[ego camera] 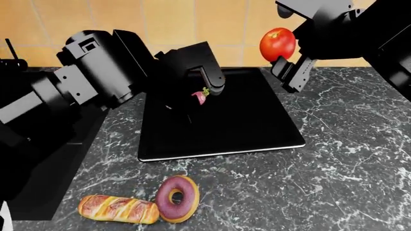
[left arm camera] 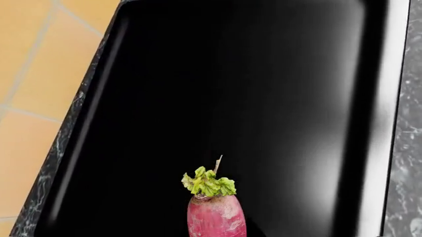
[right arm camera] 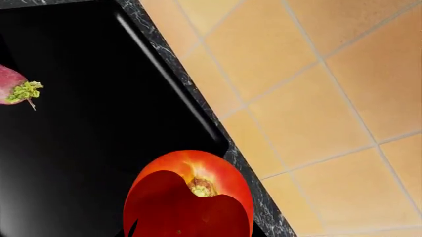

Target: Pick up the fruits and vegetables and place them in the sink. Turn on the sink faucet to wash them. Then turn the sink off and put them in the tray.

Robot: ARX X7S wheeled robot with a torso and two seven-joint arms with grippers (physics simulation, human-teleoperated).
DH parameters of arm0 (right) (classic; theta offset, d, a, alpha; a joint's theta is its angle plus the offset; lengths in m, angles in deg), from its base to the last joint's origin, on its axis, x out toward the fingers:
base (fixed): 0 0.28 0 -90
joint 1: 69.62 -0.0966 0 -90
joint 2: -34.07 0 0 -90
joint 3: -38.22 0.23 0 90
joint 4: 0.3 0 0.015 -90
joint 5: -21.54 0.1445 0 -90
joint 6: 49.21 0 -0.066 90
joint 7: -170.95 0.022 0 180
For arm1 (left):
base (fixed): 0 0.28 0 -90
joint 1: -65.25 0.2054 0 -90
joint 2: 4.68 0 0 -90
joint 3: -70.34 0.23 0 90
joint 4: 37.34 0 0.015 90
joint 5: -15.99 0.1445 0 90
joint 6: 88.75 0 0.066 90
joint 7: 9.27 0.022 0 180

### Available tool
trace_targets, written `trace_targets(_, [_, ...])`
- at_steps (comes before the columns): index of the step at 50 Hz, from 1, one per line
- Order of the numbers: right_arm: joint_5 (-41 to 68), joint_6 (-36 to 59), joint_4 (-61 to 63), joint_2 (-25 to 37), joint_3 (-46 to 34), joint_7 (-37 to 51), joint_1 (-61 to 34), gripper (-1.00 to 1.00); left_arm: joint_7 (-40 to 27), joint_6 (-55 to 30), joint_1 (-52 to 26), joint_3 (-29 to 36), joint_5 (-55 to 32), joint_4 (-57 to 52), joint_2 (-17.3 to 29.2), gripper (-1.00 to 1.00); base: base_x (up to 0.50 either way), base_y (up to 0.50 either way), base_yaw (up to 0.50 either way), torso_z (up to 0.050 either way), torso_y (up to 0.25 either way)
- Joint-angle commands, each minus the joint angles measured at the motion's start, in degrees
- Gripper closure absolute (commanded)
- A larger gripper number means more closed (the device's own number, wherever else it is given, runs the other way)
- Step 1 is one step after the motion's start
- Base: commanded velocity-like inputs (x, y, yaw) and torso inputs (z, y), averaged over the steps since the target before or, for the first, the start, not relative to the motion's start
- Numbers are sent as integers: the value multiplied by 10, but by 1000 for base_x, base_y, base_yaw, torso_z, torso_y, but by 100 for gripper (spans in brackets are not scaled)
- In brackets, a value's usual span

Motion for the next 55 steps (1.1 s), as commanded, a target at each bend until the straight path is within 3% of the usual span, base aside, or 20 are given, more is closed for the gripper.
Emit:
trace_targets(1, [-8, -6, -6, -2, 0, 1, 1, 100, 30, 39, 17, 13, 19, 79, -34, 100, 0, 0, 0, 0, 0])
trace_targets(16, [-7, -6, -8, -1, 3, 5, 6, 100, 74, 73, 28, 34, 43, 172, -77, 100, 0, 0, 0, 0, 0])
trace_targets(17, [-7, -7, -9, -1, 3, 5, 7, 100, 74, 72, 28, 34, 43, 170, -76, -100, 0, 0, 0, 0, 0])
trace_targets(24, [-7, -10, -11, -2, 1, 4, 9, 100, 55, 44, 20, 27, 31, 117, -50, -100, 0, 0, 0, 0, 0])
trace_targets(38, [-10, -26, -31, -17, -15, -13, 12, 100, -42, -55, -19, -34, -38, -111, 67, -100, 0, 0, 0, 0, 0])
trace_targets(47, [-28, -64, -117, -65, -63, -71, -7, 100, -111, -114, -26, -85, -97, -235, 142, -100, 0, 0, 0, 0, 1])
trace_targets(55, [-55, -116, -235, -131, -124, -141, -22, 100, -151, -145, -25, -110, -133, -304, 181, -100, 0, 0, 0, 0, 0])
